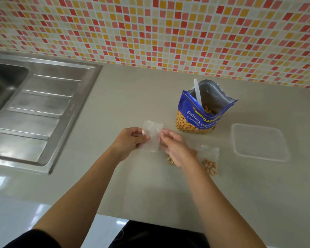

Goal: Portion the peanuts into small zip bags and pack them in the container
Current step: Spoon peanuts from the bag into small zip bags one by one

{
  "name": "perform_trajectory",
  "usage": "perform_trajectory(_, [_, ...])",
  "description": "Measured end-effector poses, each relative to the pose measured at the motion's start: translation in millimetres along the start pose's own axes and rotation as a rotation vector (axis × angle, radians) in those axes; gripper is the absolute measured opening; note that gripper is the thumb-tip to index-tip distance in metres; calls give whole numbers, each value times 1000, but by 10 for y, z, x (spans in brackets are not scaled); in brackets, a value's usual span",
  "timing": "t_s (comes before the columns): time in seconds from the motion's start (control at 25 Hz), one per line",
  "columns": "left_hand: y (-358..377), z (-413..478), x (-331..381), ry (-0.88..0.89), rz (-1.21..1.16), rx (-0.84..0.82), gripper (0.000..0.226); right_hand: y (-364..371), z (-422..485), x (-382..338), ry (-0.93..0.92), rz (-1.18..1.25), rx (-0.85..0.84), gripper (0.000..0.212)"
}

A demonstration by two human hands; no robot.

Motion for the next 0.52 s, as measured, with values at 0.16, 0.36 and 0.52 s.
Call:
perform_trajectory(0.16, [-16,-38,16,38,9,24,19,-52,-24,-56,-29,3,117,9])
perform_trajectory(0.36, [-20,-78,-25,112,-23,70,8,-64,-109,-64,-48,-41,153,11])
perform_trajectory(0.52, [-158,-112,-257,85,-40,221,7,-243,-149,-51,-102,-219,270,5])
Point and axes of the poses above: each hand's wrist, its own z-axis towards the middle knuckle, its own y-axis out of the palm, x = y × z, the point moved 7 cm from there along z, towards the middle knuckle, and after that the axes turned 3 degrees about y, right-handed, at the moved point
